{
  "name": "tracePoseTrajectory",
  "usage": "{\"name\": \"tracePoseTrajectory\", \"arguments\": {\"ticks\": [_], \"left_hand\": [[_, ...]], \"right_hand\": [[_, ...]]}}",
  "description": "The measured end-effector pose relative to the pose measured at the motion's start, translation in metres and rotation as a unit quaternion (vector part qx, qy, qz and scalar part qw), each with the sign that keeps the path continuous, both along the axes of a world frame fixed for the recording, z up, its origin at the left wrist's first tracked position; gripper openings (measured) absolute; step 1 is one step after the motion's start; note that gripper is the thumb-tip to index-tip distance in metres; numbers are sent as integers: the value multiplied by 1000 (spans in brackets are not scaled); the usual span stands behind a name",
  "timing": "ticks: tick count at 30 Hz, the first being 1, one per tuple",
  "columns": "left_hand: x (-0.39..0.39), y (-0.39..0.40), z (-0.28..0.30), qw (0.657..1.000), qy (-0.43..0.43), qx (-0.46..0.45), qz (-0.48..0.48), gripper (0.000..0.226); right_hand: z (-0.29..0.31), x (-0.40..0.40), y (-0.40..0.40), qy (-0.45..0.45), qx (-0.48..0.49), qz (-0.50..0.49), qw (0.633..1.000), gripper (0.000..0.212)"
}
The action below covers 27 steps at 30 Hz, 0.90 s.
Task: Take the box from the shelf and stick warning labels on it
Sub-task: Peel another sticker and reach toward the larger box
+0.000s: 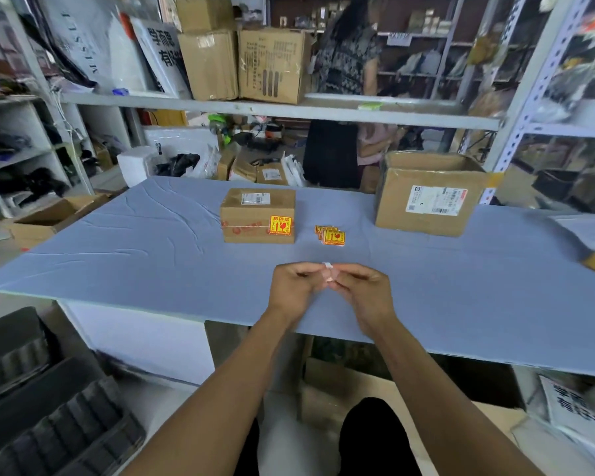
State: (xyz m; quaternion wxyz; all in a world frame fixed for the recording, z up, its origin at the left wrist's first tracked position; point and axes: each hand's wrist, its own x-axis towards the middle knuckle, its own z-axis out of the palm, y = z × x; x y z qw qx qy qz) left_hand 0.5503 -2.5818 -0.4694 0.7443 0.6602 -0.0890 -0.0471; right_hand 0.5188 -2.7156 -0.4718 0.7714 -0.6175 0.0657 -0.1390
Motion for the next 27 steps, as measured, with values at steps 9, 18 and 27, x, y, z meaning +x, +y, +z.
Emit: {"name": "tracePoseTrajectory", "arguments": {"ticks": [9,18,27], "left_hand": [[-1,-42,35,992,88,-47,-81,13],[17,-95,51,988,-55,112,-86,9],[71,-145,85,908,-170,383,-27,10]], "right_hand": [[34,-11,-47,-62,-244,-28,967,16],[41,-11,-93,-64,-222,-78,970,17],[92,49,-165,67,-575,-87,811,46]]}}
